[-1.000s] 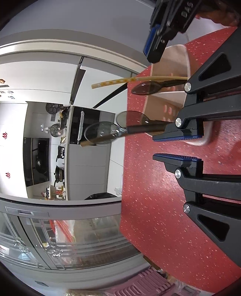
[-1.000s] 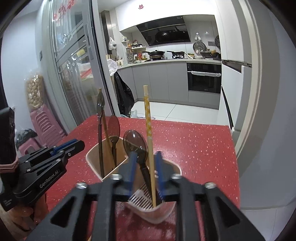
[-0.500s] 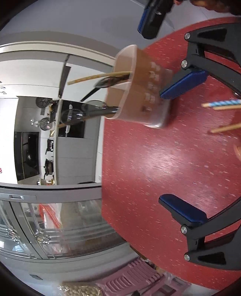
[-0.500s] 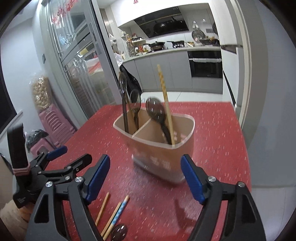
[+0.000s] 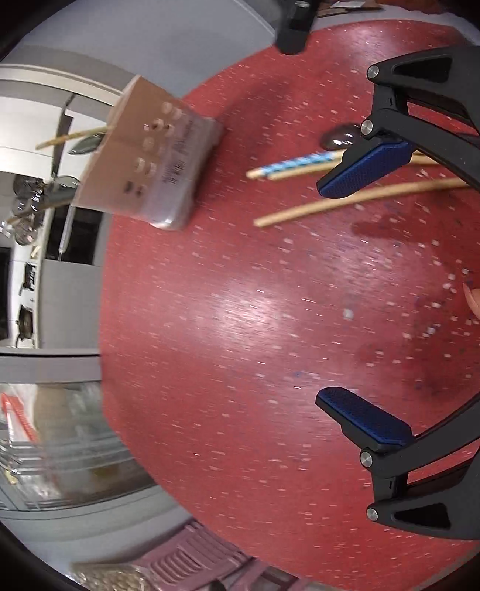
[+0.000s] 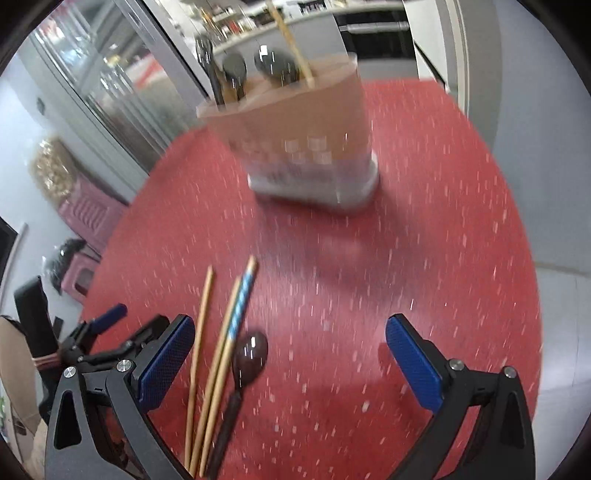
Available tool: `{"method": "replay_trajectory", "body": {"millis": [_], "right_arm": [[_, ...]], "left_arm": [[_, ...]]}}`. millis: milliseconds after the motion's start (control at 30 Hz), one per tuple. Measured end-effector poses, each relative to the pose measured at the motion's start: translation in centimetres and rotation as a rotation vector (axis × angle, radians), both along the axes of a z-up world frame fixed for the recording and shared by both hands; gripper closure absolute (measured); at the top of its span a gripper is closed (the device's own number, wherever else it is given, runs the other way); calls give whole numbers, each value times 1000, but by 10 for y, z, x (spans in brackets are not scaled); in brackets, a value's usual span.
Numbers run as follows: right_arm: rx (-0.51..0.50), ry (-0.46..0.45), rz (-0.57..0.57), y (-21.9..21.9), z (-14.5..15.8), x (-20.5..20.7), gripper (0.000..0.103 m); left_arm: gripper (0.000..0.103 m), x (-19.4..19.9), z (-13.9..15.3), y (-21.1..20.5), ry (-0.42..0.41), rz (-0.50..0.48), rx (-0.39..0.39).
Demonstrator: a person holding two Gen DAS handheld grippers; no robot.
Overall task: Organize utensils
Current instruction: 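Move both open tools back to the remaining utensils on the table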
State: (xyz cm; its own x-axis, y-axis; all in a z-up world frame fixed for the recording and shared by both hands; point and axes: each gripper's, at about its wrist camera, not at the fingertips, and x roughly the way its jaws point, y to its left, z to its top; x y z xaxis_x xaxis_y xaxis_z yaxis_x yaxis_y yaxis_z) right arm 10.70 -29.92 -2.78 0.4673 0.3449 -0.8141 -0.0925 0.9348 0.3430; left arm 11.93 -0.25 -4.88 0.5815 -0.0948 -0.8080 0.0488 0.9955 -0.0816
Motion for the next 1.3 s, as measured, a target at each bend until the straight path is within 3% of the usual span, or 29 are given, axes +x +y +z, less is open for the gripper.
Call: {"method": "replay_trajectory", "body": {"millis": [133,267,467,500,833,1300], "right_arm": [[-46,107,11,14,-22,-9,0],[-91,157,22,29,-34,-15,3],[-162,194,20,48,-44,-19,21],[-186,187,19,51,-44,-20,25],[-341,180,31,84,-51,-26,33],[-393,177,77,107,-52,-31,36]], "left_arm": [[0,-6,-10,5,29,13,6],[0,-9,-15,11,56,11,2],[0,-15,-16,25,58,32,-15],[0,-15,-16,26,58,34,-20],[0,-20,-13,36,42,35,-37],[0,-25,-7,33,51,11,-56]]}}
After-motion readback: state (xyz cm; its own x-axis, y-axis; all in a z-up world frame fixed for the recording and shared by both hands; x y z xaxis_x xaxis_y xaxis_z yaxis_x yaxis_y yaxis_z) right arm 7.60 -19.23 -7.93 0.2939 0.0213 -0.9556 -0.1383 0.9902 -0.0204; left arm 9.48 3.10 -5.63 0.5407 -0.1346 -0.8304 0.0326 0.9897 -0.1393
